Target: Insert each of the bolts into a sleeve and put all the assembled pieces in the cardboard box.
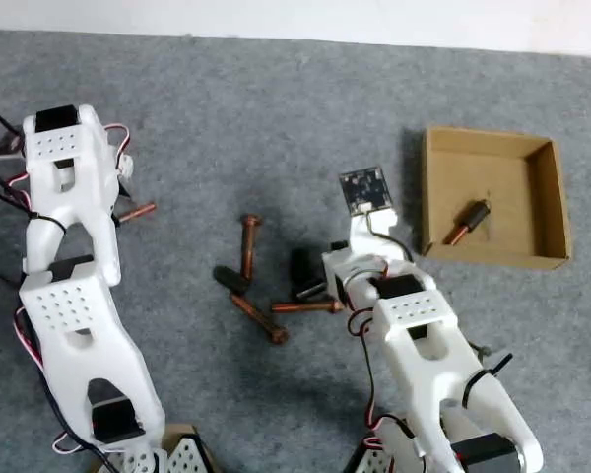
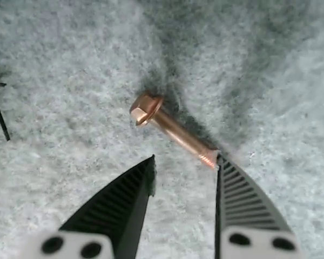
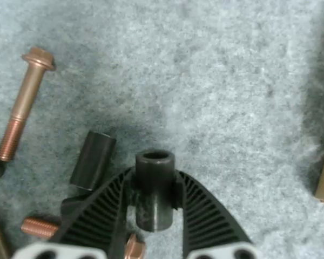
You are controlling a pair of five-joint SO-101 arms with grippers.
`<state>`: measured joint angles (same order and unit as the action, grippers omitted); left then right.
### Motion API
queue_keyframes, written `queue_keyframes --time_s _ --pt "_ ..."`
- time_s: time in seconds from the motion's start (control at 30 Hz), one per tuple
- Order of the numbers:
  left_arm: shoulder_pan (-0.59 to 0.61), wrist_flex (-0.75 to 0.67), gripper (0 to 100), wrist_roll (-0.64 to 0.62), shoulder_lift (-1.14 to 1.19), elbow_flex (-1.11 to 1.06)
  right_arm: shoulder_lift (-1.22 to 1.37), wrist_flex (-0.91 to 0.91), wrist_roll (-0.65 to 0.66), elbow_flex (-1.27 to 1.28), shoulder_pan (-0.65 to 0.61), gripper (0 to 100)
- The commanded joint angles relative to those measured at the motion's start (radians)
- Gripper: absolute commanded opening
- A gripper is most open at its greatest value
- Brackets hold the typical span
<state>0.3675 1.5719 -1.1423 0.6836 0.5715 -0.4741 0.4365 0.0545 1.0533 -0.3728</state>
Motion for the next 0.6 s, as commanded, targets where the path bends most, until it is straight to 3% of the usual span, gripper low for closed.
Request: queue_keyframes --time_s 0.0,0.2,0.47,0.57 --pt "0.005 -0.055 18 -0.041 -0.012 0.024 -0.028 -0.031 0.011 -0.010 -0.002 0.7" --pt "0.008 -0.127 18 -0.089 0.163 0.030 -0.028 -0.031 0.011 -0.010 -0.002 0.7" --pt "0.008 -0.092 17 -0.092 0.159 0.050 -0.028 -0.031 0.011 -0.010 -0.002 0.8" --pt "0.008 -0.095 11 -0.091 0.160 0.048 -0.028 -0.031 0.011 -0.010 -0.002 0.8"
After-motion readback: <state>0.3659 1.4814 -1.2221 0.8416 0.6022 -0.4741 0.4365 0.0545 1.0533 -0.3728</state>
